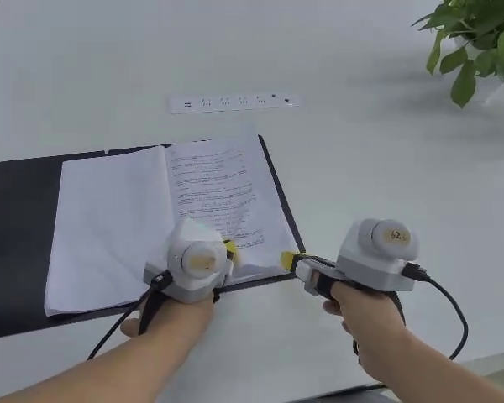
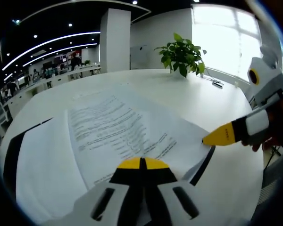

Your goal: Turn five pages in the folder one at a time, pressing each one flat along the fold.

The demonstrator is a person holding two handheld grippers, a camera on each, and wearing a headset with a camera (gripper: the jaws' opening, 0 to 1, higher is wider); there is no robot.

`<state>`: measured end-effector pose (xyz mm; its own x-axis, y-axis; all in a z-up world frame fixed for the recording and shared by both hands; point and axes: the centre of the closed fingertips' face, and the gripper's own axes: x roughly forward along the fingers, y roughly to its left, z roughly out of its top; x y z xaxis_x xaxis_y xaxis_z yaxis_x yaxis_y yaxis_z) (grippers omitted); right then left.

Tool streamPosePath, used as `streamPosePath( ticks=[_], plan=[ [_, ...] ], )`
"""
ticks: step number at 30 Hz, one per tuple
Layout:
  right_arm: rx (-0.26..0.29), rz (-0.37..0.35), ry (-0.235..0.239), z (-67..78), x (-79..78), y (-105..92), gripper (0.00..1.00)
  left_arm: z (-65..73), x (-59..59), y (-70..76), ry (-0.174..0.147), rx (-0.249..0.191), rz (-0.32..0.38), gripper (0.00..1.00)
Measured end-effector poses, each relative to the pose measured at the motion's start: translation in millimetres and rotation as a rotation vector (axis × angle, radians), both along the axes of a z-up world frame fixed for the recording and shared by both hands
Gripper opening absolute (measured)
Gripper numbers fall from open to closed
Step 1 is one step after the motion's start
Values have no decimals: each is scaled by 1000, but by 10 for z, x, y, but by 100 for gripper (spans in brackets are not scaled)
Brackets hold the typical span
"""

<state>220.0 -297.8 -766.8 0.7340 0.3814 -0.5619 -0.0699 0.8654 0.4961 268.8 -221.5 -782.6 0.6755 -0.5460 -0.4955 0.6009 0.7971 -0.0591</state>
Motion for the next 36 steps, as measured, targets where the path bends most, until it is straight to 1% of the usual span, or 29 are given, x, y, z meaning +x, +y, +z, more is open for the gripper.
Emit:
streamPosePath(
  ticks=[2,4,5,7,9,10,12,14,18,21,23,26,28,30,32,33,34,35,36],
  plan=[
    [12,-8,-14,24,11,1,0,1,-2,-1,0,0,0,0],
    [24,-14,-15,29,1,6,0,3,-2,-1,3,0,0,0],
    [34,-24,-14,37,4,7,0,5,1,1,11,-11,5,0],
    [39,-32,-18,48,8,5,0,10,-11,-16,41,-58,19,1],
    [21,-35,-23,61,12,-11,0,23,-24,-4,51,-58,10,3],
    [16,-32,-22,64,9,-14,0,30,-48,-7,61,-56,0,5],
    [20,-26,-31,94,2,-11,0,46,-83,6,70,-54,-10,9],
    [29,-32,-36,129,-6,-14,0,50,-128,92,76,-31,-6,10],
    [42,-28,-50,188,-28,23,0,79,-228,221,88,-26,-3,11],
    [68,-26,-65,276,-40,78,0,127,-311,340,83,-28,-1,14],
    [96,-17,-95,396,-35,156,0,162,-381,447,83,-27,2,17],
    [106,-2,-112,491,-35,241,0,228,-455,577,76,-33,6,20],
    [131,16,-130,583,-24,342,0,263,-484,658,69,-36,18,20],
    [151,34,-138,652,-18,435,0,320,-521,751,57,-37,27,21],
    [158,44,-149,707,-8,499,0,356,-553,822,57,-38,32,21],
    [157,50,-154,743,-2,541,0,392,-574,871,49,-38,34,21],
    [169,59,-167,798,4,590,0,434,-586,922,38,-46,39,21],
    [181,63,-175,841,10,631,0,466,-597,958,33,-50,42,21],
    [181,69,-180,880,12,673,0,505,-614,1003,30,-57,46,22]
  ],
)
